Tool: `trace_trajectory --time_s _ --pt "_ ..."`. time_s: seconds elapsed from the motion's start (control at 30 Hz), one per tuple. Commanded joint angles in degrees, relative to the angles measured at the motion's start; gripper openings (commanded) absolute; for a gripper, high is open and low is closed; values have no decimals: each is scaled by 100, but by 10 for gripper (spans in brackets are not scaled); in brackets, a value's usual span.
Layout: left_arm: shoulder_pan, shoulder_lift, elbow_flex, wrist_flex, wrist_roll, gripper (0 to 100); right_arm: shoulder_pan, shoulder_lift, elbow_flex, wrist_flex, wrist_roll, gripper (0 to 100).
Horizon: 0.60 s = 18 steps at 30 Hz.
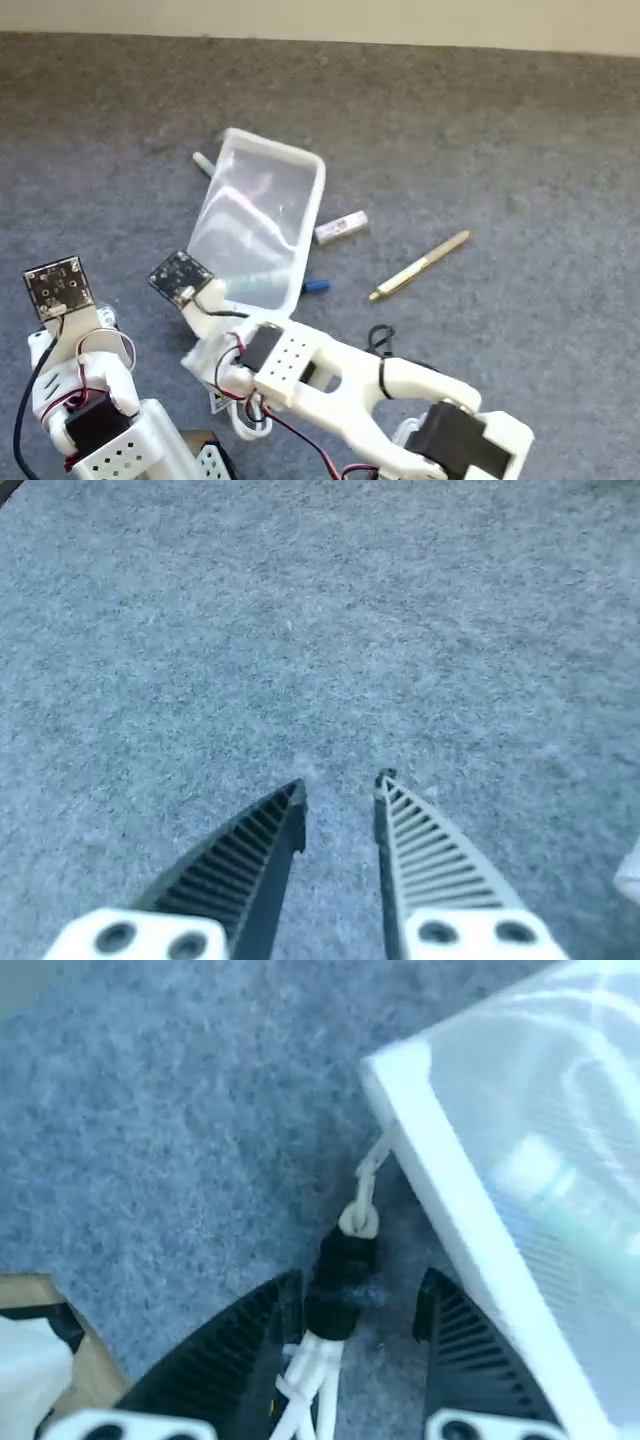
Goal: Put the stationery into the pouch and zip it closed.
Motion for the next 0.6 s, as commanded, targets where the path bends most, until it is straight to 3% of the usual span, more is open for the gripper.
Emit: trace_trajectory --time_s 0.0,0.37,0.57 --pt "-75 -40 -189 -26 88 126 -119 119 -541 207 -79 187" --pt "-75 -40 -171 -26 97 126 -84 1297 -1174 374 -413 185" --pt "-75 -40 -171 -26 97 129 198 1552 -1763 1270 -387 3"
